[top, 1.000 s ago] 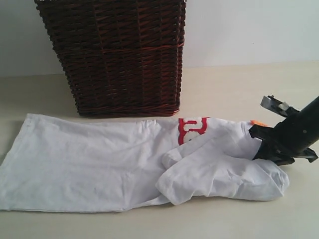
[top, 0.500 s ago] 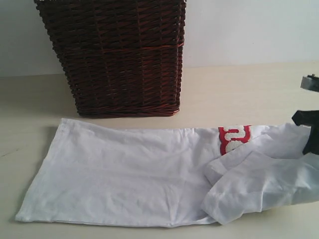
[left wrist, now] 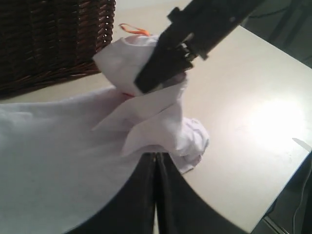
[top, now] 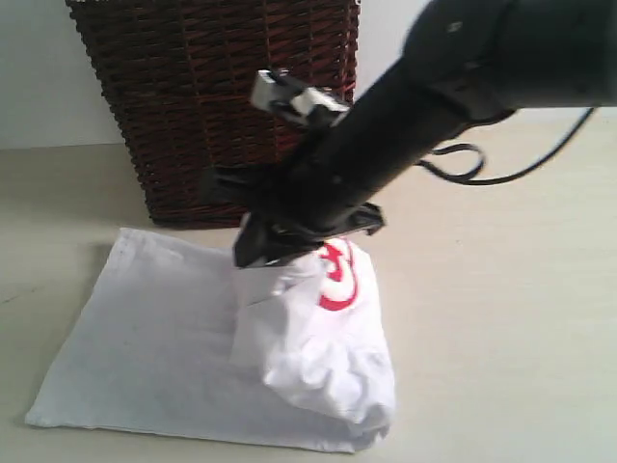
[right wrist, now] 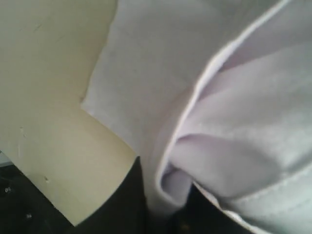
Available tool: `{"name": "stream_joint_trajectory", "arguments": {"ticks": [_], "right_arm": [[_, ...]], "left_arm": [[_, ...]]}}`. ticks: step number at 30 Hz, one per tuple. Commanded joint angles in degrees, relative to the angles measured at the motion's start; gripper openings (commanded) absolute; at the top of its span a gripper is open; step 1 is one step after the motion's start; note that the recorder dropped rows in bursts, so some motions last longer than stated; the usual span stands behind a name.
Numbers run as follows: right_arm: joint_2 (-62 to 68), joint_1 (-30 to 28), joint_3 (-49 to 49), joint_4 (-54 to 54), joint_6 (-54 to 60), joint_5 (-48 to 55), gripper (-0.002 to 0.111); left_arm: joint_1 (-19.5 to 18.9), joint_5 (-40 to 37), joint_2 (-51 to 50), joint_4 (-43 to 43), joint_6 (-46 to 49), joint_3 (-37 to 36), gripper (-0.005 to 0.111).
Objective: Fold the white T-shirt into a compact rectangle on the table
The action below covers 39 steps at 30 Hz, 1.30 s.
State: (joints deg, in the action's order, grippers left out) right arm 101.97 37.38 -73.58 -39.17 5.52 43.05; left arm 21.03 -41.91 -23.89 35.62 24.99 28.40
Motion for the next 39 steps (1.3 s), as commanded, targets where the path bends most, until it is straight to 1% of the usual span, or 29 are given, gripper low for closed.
{"name": "stream_joint_trajectory", "arguments": {"ticks": [1,2,3,4,5,6,7,8,9,12,15,20,22,23,24,26,28,29,31,39], "right_arm": [[10.46,6.84,-11.89,-1.23,-1.16,-6.8,0.001],[13.07,7.89,-14.94,-1.23,-1.16,-6.31,0.004],[16.59,9.05,-19.28,-1.23,-0.85,-4.19,0.013],[18.27,9.81,-21.6,-1.23,-0.71,-2.46,0.022],[20.82,10.84,-25.23,-1.09,-0.13,0.82,0.036],[21.71,11.34,-26.64,-1.09,0.87,2.37,0.044],[22.73,11.99,-28.56,-1.09,2.4,5.02,0.051],[23.08,12.29,-29.64,-1.0,3.42,6.78,0.054],[23.41,12.57,-30.67,-0.74,4.35,9.07,0.055],[23.04,12.97,-32.25,0.95,6.83,15.23,0.055],[21.11,12.97,-32.64,7.58,6.25,20.64,0.055],[17.14,12.97,-32.64,25.13,-4.46,24.3,0.055],[15.69,12.97,-32.64,30.84,-8.68,24.72,0.052],[15.03,12.97,-32.64,32.84,-9.42,25.26,0.049],[14.3,12.97,-32.64,34.6,-10.04,26.1,0.043],[12.98,12.97,-32.52,36.11,-10.04,26.91,0.026],[10.77,12.97,-31.34,36.26,-9.62,26.91,0.005],[9.68,13.14,-30.61,36.26,-9.47,26.91,0.0],[6.13,13.24,-28.0,36.65,-8.72,23.77,0.0],[-12.78,13.24,-10.17,36.75,-8.59,0.21,0.0]], "left_arm": [[0.26,-0.39,0.37,0.79,0.28,0.42,0.0],[0.26,-0.39,0.37,0.79,0.28,0.42,0.0],[0.26,-0.38,0.37,0.69,0.28,0.42,0.0],[0.26,-0.38,0.37,0.69,0.28,0.42,0.0],[0.26,-0.38,0.37,0.69,0.28,0.42,0.0],[0.26,-0.38,0.37,0.69,0.28,0.42,0.0],[0.26,-0.38,0.52,0.68,0.38,0.42,0.0],[0.26,-0.38,0.8,0.68,0.52,0.42,0.0],[0.26,-0.38,1.02,0.32,0.52,0.42,0.0],[0.26,-0.38,1.82,-0.76,0.52,0.42,0.0],[0.26,-0.38,2.18,-1.42,0.52,0.42,0.0],[0.26,-0.38,2.22,-1.88,0.39,0.42,0.0],[0.26,-0.38,2.22,-2.07,0.39,0.42,0.0],[0.26,-0.38,2.22,-2.24,0.39,0.42,0.0],[0.26,-0.38,2.22,-2.42,0.39,0.42,0.0],[0.26,-0.38,2.53,-2.45,0.39,0.42,0.0],[0.26,-0.23,3.41,-2.86,0.39,0.42,0.0],[0.26,0.09,4.2,-3.22,0.39,0.54,0.0],[0.26,0.82,6.38,-4.46,0.29,0.76,0.0],[0.26,4.65,16.56,-10.15,-2.41,0.88,0.0]]}}
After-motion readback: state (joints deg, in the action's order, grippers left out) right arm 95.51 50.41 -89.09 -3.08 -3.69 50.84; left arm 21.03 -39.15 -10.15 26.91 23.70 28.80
